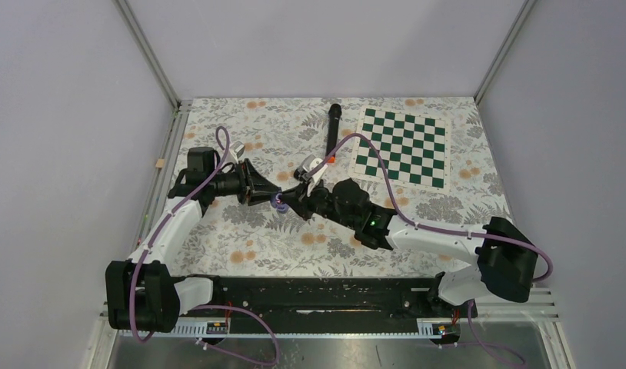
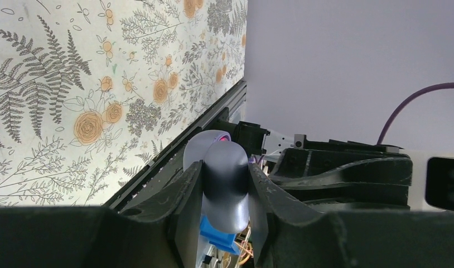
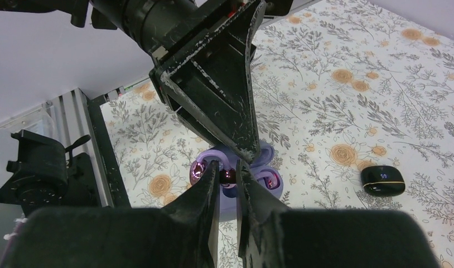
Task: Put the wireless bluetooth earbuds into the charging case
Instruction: Insert the left earbud into the left side groove of the charging case.
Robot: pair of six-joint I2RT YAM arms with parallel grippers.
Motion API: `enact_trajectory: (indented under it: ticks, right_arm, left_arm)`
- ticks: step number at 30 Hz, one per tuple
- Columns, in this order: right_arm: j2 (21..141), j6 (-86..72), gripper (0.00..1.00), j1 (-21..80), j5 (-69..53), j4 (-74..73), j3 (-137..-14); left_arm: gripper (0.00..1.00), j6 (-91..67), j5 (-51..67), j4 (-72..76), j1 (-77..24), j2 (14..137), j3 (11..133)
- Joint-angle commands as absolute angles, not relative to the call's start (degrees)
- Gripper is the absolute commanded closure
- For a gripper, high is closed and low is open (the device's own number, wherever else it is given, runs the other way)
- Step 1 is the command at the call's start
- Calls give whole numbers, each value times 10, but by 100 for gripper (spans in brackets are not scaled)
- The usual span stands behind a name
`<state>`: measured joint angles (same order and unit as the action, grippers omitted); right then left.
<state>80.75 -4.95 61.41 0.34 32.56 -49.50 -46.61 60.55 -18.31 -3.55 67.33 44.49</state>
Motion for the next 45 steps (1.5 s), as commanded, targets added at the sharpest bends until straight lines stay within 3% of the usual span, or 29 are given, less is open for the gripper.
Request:
enact_trajectory:
  ticks: [1,24,29,36,45]
  right_arm:
    - [821,-29,100,620,2,367,-491]
    - [822,38,100,620,16,413,-450]
    - [816,37,78,620,20,407,-447]
    - [809,35,73,620,23,410,-445]
    - [799,44,74,620,33,419,-432]
  left_arm:
    - [100,-481,634,-143,-37,667,456]
    - [100,-479,639,-140,-36,665,457]
    - [100,-481,642,-139,-35,665,458]
    - [100,-483,641,-137,-34,666,458]
    - [100,-483,649,-138,-24,665,460]
